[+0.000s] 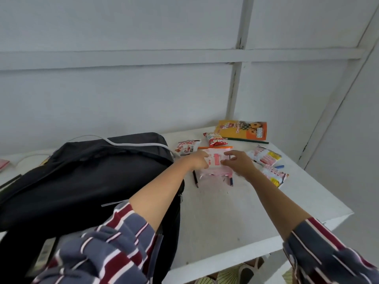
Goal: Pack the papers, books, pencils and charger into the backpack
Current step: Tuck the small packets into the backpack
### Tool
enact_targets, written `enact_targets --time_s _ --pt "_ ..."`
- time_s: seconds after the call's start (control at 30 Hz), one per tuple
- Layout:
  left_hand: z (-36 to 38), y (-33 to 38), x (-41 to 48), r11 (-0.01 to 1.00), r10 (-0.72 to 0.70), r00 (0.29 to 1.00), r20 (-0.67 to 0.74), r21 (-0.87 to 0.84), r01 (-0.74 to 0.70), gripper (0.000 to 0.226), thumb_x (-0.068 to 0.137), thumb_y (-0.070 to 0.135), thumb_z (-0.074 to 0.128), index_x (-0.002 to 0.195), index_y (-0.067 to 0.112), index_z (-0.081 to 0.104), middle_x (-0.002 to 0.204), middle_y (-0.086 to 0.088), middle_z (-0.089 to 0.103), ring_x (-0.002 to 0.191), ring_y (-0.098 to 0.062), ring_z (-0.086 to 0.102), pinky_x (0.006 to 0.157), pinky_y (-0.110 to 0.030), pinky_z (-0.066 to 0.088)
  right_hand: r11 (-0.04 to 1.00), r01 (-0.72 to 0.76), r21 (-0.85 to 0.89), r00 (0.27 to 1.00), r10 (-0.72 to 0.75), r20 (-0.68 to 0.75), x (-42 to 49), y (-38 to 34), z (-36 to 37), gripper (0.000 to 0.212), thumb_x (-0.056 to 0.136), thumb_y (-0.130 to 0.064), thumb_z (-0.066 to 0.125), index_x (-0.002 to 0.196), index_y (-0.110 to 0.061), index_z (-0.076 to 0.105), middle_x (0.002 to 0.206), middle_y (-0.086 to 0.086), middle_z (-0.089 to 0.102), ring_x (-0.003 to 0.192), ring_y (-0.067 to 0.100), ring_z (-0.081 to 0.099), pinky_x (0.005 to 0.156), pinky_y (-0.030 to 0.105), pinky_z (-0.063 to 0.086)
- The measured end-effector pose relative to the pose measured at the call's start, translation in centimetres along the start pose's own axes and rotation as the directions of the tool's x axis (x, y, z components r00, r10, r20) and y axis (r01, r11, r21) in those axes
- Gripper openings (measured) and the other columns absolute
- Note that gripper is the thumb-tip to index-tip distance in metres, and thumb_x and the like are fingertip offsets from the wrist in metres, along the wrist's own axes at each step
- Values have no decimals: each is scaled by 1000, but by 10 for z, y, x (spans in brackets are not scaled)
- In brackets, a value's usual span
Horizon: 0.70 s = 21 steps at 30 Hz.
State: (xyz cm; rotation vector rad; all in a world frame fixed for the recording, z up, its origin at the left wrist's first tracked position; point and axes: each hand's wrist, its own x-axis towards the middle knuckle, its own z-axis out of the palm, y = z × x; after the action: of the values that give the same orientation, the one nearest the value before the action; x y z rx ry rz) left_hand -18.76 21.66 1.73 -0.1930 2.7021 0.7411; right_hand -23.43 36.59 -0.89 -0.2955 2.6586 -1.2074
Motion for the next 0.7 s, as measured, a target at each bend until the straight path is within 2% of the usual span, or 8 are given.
enact_targets --time_s 0.13,0.2,0.33,0.43,0.5,0.57,0.63,0.7 --pt "0 1 2 999 -8 1000 6 -35 8 53 95 12 49 145 13 31 153 -9 24 136 -26 30 102 -29 34 994 -33 100 999 35 -18 6 2 3 44 82 -12 68 125 -10 56 130 16 54 110 30 55 82 31 49" --pt "-1 2 1 998 -15 1000 8 -62 16 51 95 12 50 143 11 34 150 -9 30 134 -25 34 97 -27 36 986 -45 163 998 50 -25 6 0 4 44 80 -5 69 123 -9 57 127 18 54 111 30 55 87 33 49" --pt "-3 2 -7 986 -42 999 3 -159 42 49 92 13 56 138 3 42 126 -12 47 109 -24 50 82 -25 44 965 -48 258 998 59 -34 5 -3 4 42 78 1 69 118 -6 60 118 17 56 108 30 56 89 37 53" --pt "-2 1 -14 975 -58 998 -33 -219 49 56 88 10 62 139 3 40 136 -12 45 118 -26 50 94 -30 47 948 -49 313 998 61 -30 -3 -7 4 40 79 2 67 118 -5 60 112 14 56 108 29 57 83 33 53" --pt "-2 1 -19 974 -42 996 -73 -226 25 60 85 8 66 139 2 40 138 -12 46 113 -24 52 94 -31 48 934 -49 353 995 77 -67 -9 -9 5 40 80 2 67 119 -6 60 116 13 57 103 24 56 84 33 53" --pt "-4 4 -23 985 -3 991 -132 -173 -20 62 83 10 69 138 2 42 136 -13 49 110 -22 53 91 -30 46 916 -30 400 989 87 -123 -17 -10 5 41 81 1 67 119 -9 60 119 12 58 97 20 55 79 31 53" --pt "-6 9 -30 994 43 979 -200 -87 -62 63 83 13 70 138 3 42 138 -13 48 121 -25 49 97 -30 40 881 0 473 984 84 -158 -26 -11 3 39 82 1 65 119 -11 60 123 10 57 97 19 55 70 25 53" --pt "-7 13 -38 992 75 962 -263 -80 -99 65 82 14 70 139 5 41 140 -11 46 126 -24 46 98 -27 37 813 28 582 983 83 -164 -37 -13 1 38 83 3 63 118 -13 60 126 7 55 100 22 56 67 27 54"
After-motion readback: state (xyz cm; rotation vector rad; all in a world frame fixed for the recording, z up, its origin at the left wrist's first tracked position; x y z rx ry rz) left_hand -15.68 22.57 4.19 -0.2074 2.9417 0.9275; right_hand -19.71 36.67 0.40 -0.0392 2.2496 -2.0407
